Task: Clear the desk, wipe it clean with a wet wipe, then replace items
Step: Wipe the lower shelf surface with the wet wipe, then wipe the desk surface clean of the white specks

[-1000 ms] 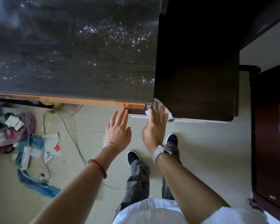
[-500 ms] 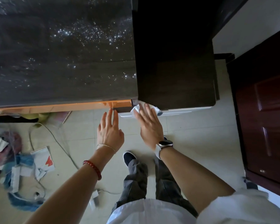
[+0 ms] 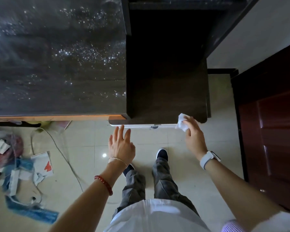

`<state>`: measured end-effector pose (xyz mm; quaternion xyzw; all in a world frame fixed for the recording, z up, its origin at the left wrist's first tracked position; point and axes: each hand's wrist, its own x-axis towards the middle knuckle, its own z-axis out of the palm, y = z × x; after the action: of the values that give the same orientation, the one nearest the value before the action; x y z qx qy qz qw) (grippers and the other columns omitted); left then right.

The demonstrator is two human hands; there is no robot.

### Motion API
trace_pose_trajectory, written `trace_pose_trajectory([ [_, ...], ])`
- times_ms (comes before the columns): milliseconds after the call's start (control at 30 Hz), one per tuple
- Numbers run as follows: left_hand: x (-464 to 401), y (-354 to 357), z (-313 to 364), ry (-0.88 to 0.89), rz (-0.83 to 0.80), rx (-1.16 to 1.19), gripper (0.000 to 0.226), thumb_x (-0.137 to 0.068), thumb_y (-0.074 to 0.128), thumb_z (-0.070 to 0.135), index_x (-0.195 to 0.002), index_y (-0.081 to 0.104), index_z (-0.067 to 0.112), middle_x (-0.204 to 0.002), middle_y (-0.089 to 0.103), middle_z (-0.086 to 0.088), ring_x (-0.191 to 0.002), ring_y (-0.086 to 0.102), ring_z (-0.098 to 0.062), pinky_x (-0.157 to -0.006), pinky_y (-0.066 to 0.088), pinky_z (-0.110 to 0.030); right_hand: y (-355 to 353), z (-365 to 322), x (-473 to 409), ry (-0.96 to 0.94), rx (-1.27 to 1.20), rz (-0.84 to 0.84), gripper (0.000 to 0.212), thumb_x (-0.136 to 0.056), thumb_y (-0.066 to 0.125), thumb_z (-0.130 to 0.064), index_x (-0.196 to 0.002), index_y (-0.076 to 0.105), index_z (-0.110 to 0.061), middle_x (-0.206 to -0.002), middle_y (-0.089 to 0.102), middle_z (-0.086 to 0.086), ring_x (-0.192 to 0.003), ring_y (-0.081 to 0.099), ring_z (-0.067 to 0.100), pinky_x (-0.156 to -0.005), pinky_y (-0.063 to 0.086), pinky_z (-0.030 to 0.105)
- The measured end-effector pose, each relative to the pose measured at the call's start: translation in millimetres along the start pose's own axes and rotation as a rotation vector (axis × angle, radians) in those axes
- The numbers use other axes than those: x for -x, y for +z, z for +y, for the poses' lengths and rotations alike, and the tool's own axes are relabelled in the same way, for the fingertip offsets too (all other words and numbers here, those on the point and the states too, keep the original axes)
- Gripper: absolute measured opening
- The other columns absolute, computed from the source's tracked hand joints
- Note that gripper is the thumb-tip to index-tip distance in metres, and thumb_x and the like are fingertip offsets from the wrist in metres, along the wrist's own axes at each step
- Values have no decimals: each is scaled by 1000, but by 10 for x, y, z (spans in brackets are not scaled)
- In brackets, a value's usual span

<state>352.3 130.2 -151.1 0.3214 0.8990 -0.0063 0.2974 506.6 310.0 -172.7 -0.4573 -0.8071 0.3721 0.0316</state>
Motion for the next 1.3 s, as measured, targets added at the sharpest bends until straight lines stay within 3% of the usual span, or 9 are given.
trace_pose_trajectory([
  [100, 200, -210, 99, 14, 80, 110, 44, -93, 41, 23, -136, 36, 18, -150, 25, -7, -137, 22, -25, -112, 19, -39, -93, -409, -31, 109, -208, 9, 38, -91, 34, 7, -126, 48, 2, -129, 53, 17, -117, 50, 32, -93, 36, 22],
  [233, 490, -539, 78, 57, 328, 234, 30, -83, 48, 13, -109, 62, 10, -118, 59, -15, -108, 56, -34, -90, 46, -44, -256, -1079, -41, -97, -324, 25, 41, -86, 29, -7, -118, 52, 3, -95, 55, 7, -77, 50, 13, -73, 35, 15],
  [467, 466, -1236, -394, 14, 615, 372, 37, -79, 37, 23, -100, 63, 8, -104, 63, -13, -92, 58, -32, -79, 46, -37, -569, -2299, -223, -403, -371, 42, 36, -80, 31, -8, -97, 62, -1, -57, 43, -11, -49, 43, 0, -48, 29, 11],
  [667, 136, -1568, -966, 34, 659, 382, 40, -78, 35, 25, -101, 63, 7, -105, 63, -13, -95, 57, -34, -80, 46, -41, -338, -2827, -455, -310, -327, 91, 27, -89, 34, -4, -100, 59, 0, -76, 55, -3, -68, 50, -1, -57, 35, 8],
  [867, -286, -1746, -1512, 11, 384, 118, 57, -85, 32, 39, -136, 38, 17, -147, 32, -12, -136, 23, -34, -108, 16, -55, 441, -2571, -382, -436, 159, -57, 48, -84, 37, -6, -131, 45, -5, -141, 43, 10, -133, 36, 21, -110, 28, 31],
  [1000, -505, -1709, -1718, 67, 288, 4, 62, -90, 24, 51, -145, 12, 25, -155, 3, -5, -141, -5, -29, -111, -5, -53, 704, -2513, -85, -309, 156, -38, 52, -89, 45, -21, -139, 32, -13, -148, 31, 9, -139, 22, 20, -115, 19, 33],
  [1100, -563, -1678, -1763, 74, 290, -49, 70, -82, 10, 57, -144, 14, 26, -155, 8, -5, -142, -1, -29, -111, -6, -52, 821, -2495, -117, -286, 331, 74, 53, -92, 32, -21, -143, 21, -10, -152, 20, 11, -141, 14, 23, -117, 5, 33],
  [1200, -578, -1659, -1758, 66, 335, -44, 68, -82, 14, 55, -143, 22, 25, -153, 17, -6, -141, 7, -29, -111, -2, -53, 889, -2596, -290, -176, 439, 146, 52, -91, 24, -22, -137, 32, -1, -146, 31, 20, -136, 27, 33, -111, 15, 49],
  [1300, -655, -1647, -1762, 73, 346, 8, 61, -85, 21, 50, -140, 29, 25, -151, 25, -8, -139, 14, -31, -111, 3, -53, 1056, -2770, -273, -289, 471, 80, 50, -94, 23, -24, -139, 32, -6, -148, 30, 16, -137, 25, 32, -115, 8, 43],
])
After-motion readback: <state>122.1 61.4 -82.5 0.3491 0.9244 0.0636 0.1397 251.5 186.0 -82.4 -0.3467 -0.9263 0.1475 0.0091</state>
